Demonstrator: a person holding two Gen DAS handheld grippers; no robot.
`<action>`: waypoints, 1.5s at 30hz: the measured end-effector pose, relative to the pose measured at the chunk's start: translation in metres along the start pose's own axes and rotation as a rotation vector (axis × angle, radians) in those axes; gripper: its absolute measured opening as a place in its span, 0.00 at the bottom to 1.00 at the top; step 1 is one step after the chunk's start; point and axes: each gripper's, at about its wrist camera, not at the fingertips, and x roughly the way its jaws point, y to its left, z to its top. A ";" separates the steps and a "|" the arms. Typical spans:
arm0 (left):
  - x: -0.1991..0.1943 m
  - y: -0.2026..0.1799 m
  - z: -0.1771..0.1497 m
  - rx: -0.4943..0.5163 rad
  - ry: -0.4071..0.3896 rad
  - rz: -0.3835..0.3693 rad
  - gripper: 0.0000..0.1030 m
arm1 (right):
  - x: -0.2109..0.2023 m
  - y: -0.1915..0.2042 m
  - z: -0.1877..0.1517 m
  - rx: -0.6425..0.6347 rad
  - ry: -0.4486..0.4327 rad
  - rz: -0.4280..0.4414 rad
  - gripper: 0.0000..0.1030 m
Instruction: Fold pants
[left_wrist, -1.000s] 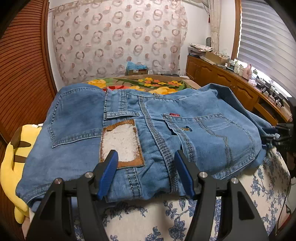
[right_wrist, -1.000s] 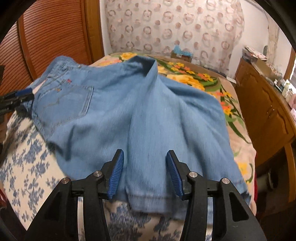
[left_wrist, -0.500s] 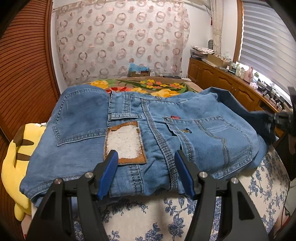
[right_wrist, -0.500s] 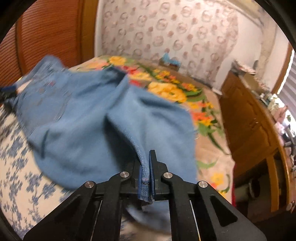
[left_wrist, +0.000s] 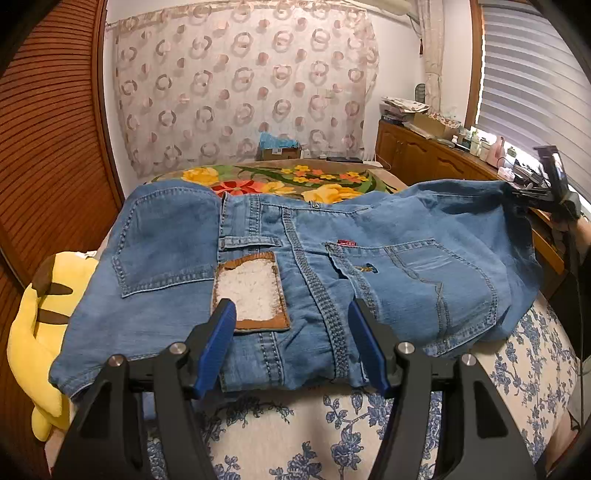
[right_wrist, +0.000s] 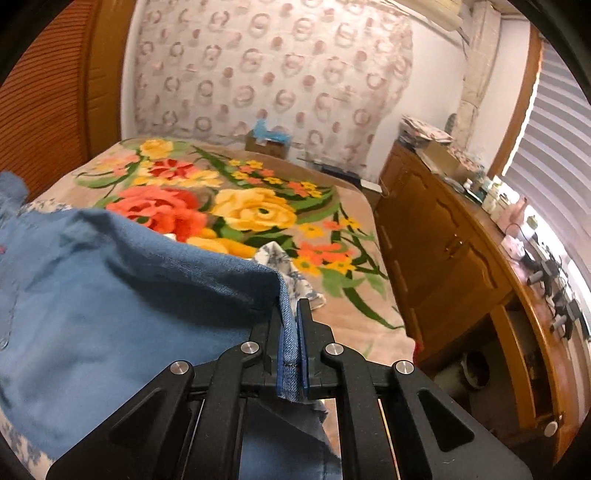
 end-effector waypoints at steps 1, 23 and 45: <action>-0.001 0.000 0.000 0.001 -0.001 0.001 0.61 | 0.003 0.000 0.002 0.004 0.002 -0.005 0.03; -0.011 0.016 -0.012 -0.044 -0.012 0.029 0.61 | 0.030 -0.006 0.000 0.104 0.059 -0.020 0.37; -0.066 0.002 -0.052 -0.049 -0.048 0.003 0.61 | -0.100 0.068 -0.123 0.058 0.042 0.252 0.56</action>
